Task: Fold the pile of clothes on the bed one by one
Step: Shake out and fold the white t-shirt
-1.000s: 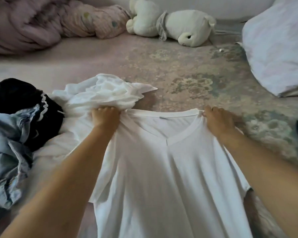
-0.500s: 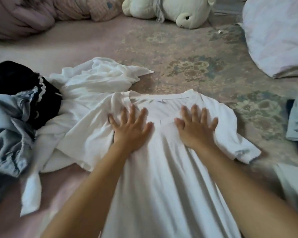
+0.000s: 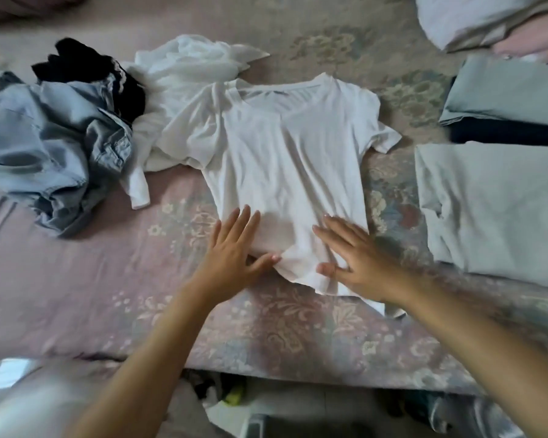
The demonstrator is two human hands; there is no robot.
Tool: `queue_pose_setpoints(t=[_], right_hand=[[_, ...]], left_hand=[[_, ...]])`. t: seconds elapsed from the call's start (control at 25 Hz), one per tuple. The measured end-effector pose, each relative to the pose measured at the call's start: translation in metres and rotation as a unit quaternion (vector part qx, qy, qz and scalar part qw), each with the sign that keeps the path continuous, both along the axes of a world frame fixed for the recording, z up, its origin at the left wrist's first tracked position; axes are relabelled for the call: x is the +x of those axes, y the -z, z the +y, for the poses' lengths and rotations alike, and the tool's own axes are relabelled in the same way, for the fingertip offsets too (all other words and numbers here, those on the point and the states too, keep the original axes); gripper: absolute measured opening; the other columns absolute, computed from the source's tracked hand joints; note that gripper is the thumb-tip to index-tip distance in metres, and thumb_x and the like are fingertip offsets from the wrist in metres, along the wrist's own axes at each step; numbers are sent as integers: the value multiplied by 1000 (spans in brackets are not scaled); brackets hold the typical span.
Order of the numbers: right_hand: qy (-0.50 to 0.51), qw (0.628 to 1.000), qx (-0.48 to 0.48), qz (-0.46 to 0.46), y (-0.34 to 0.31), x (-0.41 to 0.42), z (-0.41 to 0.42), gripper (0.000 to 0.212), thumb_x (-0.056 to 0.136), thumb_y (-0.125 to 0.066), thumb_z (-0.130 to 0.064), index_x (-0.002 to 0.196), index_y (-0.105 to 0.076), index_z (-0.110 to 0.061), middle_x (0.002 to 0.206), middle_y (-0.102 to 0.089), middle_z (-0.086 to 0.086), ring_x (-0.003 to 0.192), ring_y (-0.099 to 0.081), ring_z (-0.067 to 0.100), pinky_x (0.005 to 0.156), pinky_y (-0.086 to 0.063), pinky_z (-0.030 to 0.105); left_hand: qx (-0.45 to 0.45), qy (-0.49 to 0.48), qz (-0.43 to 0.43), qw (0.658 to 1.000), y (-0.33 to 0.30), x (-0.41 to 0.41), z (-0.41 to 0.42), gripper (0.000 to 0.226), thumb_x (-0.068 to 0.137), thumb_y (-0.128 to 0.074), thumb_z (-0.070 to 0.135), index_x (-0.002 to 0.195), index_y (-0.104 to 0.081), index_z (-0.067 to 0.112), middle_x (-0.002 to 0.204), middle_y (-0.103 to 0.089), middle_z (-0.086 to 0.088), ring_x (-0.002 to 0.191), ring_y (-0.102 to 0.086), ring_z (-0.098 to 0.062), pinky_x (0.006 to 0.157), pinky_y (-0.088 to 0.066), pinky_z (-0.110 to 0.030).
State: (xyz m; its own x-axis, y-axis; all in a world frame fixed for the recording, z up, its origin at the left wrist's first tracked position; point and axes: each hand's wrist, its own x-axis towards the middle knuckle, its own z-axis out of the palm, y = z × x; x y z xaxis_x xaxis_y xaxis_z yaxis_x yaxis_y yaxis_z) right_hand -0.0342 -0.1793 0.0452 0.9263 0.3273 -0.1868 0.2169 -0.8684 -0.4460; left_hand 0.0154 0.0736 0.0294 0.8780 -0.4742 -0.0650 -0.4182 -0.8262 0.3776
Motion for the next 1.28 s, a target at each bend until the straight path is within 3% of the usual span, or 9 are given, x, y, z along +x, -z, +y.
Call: queue_pose_setpoints(t=[0.08, 0.16, 0.28, 0.48, 0.68, 0.84, 1.0, 1.16, 1.28], right_hand=[[-55, 997, -58, -11, 3, -30, -5, 93, 72, -18, -83, 148, 1, -32, 152, 15, -13, 142, 11, 6, 117, 3, 33], [-54, 994, -68, -67, 12, -37, -13, 76, 83, -55, -56, 147, -30, -23, 156, -20, 2, 141, -25, 23, 114, -22, 42], [121, 982, 126, -75, -3, -12, -20, 22, 87, -64, -12, 109, -69, -15, 110, -66, 6, 98, -62, 24, 86, -49, 38], [348, 928, 120, -56, -31, 33, -32, 38, 93, -54, -29, 59, -42, -17, 58, -44, -1, 64, -47, 22, 56, -28, 33], [257, 948, 185, -35, -36, 19, -25, 21, 94, -56, -21, 76, -56, -10, 70, -54, 1, 59, -43, 2, 54, -32, 12], [232, 934, 271, -6, -36, 5, -19, 33, 95, -53, -34, 70, -47, -13, 61, -38, -5, 53, -35, 2, 53, -27, 20], [317, 905, 284, 20, -30, 3, -18, 27, 95, -52, -29, 75, -60, -13, 55, -45, -9, 55, -40, 7, 57, -30, 26], [260, 950, 171, 20, -32, -5, -13, 18, 92, -56, -27, 94, -55, -9, 79, -57, 4, 70, -51, 17, 62, -36, 31], [208, 977, -50, 5, -23, -31, -7, 21, 91, -54, -20, 110, -52, -12, 100, -54, 5, 87, -52, 22, 64, -36, 33]], left_hand=[[6, 35, -30, 999, 7, -12, 18, 98, 71, -34, 78, 151, -14, 24, 157, -7, 1, 146, -4, -19, 118, -4, -46], [26, 68, -80, 994, 11, -15, 21, 90, 74, -44, 69, 147, -32, 17, 150, -35, -11, 139, -32, -29, 111, -26, -53], [-21, 55, -201, 978, 7, 5, 14, 50, 84, -47, 43, 118, -60, 8, 112, -65, -13, 94, -66, -33, 74, -53, -42], [-82, -157, -226, 958, -21, 48, 6, 29, 83, -52, 17, 102, -65, -2, 92, -62, -24, 81, -61, -44, 62, -52, -48], [-5, 20, -203, 979, -15, 26, -21, 58, 85, -48, 50, 117, -62, 4, 107, -64, -13, 97, -62, -35, 79, -49, -44], [-32, -82, -100, 991, -17, 40, -25, 47, 92, -59, 23, 134, -48, 5, 121, -51, -16, 102, -56, -36, 71, -46, -45], [12, -100, -121, 987, -18, 45, -16, 22, 95, -53, 20, 104, -60, 0, 98, -56, -16, 88, -58, -37, 61, -38, -38], [-37, -55, -159, 985, -22, 44, 1, 21, 90, -61, 15, 79, -61, -4, 76, -58, -17, 65, -60, -38, 50, -41, -38], [-121, -89, -241, 959, -40, 31, 11, 18, 89, -60, 8, 76, -54, -4, 68, -54, -18, 53, -51, -34, 48, -32, -34]])
